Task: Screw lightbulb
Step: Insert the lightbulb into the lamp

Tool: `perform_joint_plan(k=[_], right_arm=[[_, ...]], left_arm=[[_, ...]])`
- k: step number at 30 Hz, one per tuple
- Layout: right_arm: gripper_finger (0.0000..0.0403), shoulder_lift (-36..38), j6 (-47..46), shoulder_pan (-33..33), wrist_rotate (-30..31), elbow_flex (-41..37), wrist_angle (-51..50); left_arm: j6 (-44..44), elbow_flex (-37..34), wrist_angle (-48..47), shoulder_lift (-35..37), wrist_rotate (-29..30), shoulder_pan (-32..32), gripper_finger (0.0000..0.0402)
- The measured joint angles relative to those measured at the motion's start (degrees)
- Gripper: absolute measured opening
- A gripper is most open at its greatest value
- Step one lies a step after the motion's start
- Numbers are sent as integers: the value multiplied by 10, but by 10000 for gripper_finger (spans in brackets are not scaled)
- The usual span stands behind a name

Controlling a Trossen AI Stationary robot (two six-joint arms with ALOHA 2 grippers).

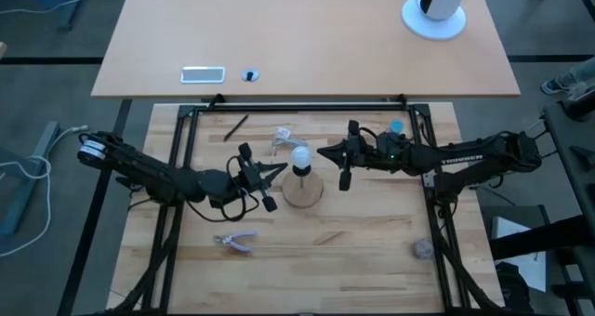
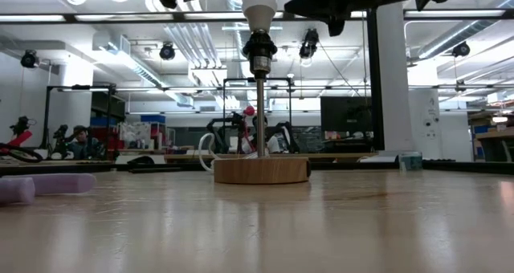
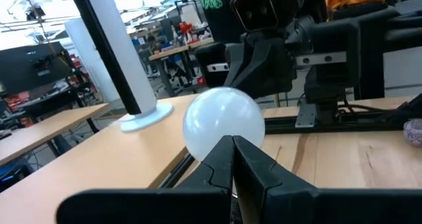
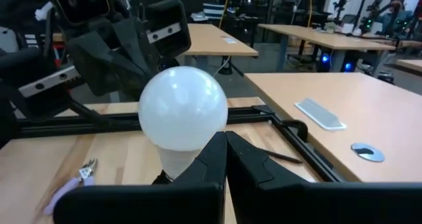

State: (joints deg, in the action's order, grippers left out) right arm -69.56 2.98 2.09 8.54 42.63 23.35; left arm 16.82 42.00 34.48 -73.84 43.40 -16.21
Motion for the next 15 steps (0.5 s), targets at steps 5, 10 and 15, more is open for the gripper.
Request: perform_joint_plan(k=[5,10,15], right_arm=[[0,-4,2,0,0,0,3],[0,-26,7,0,0,3,23],[0,-42,7,-1,2,3,32]], left_arm=[[-6,-1,1,0,-7,11,0],[-9,-5,1,0,-24,20,0],[-9,-5,1,0,-24,20,0]])
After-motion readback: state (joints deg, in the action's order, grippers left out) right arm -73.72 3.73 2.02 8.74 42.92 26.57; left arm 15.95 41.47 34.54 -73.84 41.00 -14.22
